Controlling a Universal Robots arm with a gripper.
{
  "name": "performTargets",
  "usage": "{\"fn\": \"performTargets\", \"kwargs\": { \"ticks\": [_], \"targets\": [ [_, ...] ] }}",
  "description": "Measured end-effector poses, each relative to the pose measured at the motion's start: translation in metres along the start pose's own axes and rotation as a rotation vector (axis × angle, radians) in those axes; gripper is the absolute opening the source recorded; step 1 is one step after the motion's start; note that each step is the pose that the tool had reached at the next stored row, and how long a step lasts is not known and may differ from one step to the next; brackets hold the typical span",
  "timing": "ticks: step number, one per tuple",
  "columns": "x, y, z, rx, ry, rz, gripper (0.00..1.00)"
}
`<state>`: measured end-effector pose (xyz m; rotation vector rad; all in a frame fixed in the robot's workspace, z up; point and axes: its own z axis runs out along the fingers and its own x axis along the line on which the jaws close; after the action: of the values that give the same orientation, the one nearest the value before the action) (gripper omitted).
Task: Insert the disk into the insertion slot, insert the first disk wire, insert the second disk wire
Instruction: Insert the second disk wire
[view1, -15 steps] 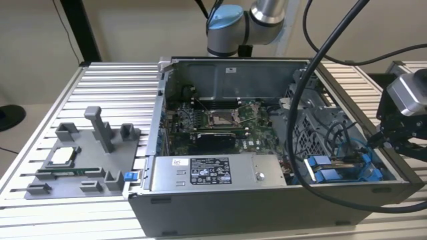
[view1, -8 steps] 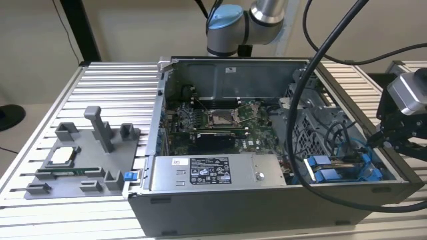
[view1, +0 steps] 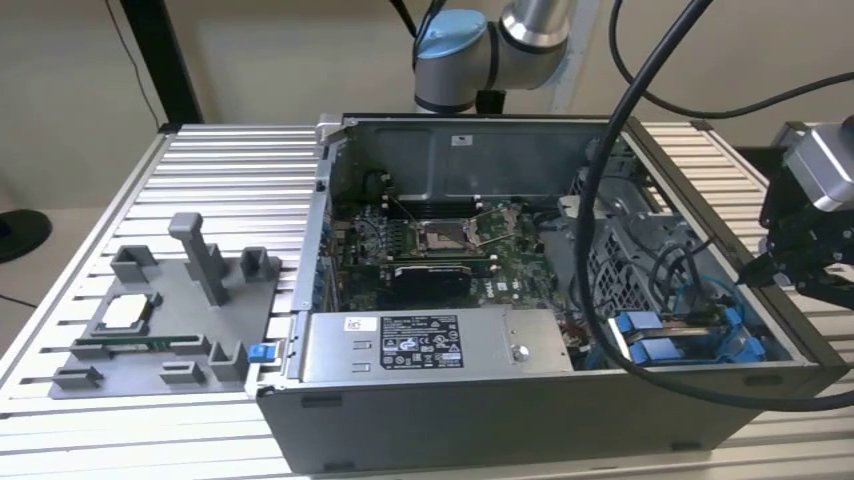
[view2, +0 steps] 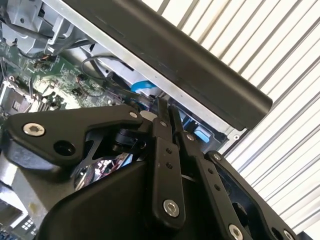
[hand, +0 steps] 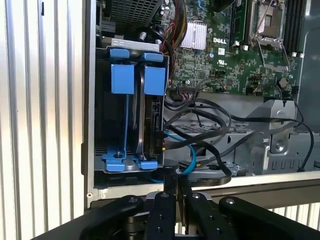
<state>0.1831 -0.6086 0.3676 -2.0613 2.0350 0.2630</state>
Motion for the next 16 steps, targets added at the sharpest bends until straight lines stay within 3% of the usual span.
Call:
{"fn": "performTargets", "kwargs": {
  "ticks": [8, 16],
  "targets": [
    [-0.0017, 0.0023, -0.002, -0.0262, 0.0003, 0.012, 0.0],
    [-0.0033, 0.0072, -0.0048, -0.0395, -0.0001, 0.019, 0.0]
  ]
}}
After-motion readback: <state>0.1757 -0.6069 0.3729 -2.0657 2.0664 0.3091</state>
